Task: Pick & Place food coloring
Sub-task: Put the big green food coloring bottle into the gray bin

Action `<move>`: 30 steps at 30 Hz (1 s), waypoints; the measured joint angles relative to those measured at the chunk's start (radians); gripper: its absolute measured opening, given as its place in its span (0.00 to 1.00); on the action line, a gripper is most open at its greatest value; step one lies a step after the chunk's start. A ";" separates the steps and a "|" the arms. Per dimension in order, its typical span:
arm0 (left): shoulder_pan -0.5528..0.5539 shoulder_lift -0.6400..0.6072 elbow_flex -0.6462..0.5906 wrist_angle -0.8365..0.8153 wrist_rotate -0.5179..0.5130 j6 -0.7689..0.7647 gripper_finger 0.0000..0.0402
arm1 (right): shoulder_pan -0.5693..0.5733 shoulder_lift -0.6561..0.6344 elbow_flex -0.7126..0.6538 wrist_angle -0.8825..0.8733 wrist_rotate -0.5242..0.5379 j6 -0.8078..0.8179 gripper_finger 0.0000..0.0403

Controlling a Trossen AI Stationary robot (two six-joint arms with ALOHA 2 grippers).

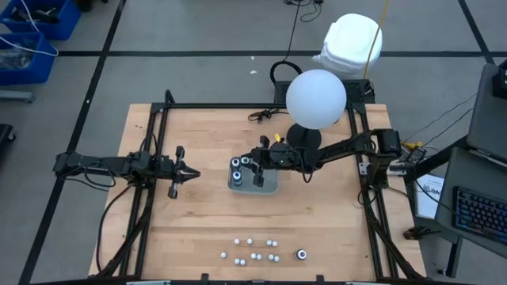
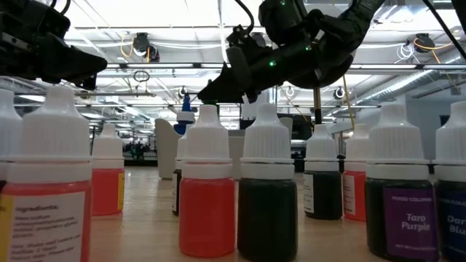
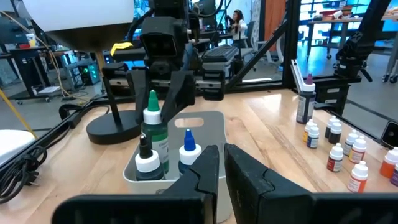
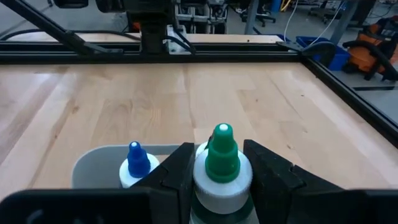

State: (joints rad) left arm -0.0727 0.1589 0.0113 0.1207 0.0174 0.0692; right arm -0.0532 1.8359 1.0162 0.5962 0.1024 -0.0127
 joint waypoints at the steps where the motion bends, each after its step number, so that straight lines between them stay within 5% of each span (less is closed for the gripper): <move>1: 0.000 0.000 0.000 0.000 0.000 0.000 0.09 | 0.000 0.000 -0.005 0.008 0.000 0.004 0.28; 30: 0.000 0.013 0.000 0.008 -0.026 0.031 0.09 | -0.019 0.167 -0.029 0.206 0.028 0.082 0.29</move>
State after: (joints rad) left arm -0.0725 0.1715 0.0117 0.1284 -0.0088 0.0998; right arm -0.0719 2.0025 0.9869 0.8024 0.1301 0.0694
